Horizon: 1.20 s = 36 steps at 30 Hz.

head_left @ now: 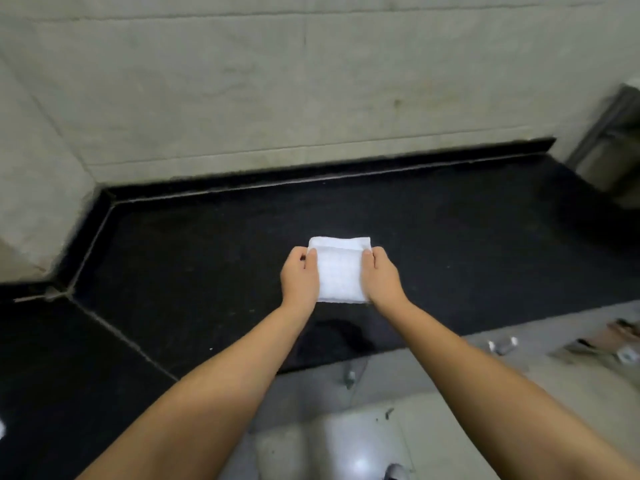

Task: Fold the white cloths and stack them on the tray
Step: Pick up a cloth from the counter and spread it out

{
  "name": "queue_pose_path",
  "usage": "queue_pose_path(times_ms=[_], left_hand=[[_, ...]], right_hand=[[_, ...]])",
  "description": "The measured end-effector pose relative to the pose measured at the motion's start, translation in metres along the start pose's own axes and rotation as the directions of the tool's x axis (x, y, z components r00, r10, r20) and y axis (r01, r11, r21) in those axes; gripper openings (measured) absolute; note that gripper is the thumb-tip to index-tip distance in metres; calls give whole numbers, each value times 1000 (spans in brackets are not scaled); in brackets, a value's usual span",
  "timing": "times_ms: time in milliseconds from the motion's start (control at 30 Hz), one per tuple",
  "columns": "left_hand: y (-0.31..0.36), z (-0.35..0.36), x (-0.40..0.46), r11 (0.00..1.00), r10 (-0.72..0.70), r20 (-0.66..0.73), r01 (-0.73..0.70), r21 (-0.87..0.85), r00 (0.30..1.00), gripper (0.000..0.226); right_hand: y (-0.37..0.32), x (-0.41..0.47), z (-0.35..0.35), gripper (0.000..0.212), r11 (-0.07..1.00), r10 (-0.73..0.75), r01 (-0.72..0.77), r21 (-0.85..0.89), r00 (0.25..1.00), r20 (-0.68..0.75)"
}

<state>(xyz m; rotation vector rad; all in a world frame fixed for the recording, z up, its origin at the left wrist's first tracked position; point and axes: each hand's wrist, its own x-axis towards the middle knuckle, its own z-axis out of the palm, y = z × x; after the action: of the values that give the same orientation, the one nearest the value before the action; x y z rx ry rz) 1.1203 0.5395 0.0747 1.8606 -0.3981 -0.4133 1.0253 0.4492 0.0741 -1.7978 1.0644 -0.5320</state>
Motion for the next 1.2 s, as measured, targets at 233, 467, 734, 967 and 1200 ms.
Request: queue_pose_path(times_ms=[233, 467, 734, 967, 1200], left_hand=[[55, 182, -87, 993, 117, 383, -116, -24, 916, 22], [86, 347, -194, 980, 179, 558, -194, -34, 810, 21], [158, 513, -284, 957, 276, 674, -261, -127, 685, 20], [213, 634, -279, 946, 308, 712, -284, -157, 631, 21], [325, 772, -211, 901, 422, 639, -376, -217, 643, 23]], right_hand=[[96, -30, -185, 27, 986, 166, -162, 39, 924, -345], [192, -68, -357, 29, 964, 218, -266, -21, 829, -514], [254, -81, -538, 29, 945, 242, -328, -10, 718, -652], [289, -15, -642, 37, 957, 220, -291, 14, 689, -690], [282, 132, -770, 32, 987, 104, -160, -11, 689, -717]])
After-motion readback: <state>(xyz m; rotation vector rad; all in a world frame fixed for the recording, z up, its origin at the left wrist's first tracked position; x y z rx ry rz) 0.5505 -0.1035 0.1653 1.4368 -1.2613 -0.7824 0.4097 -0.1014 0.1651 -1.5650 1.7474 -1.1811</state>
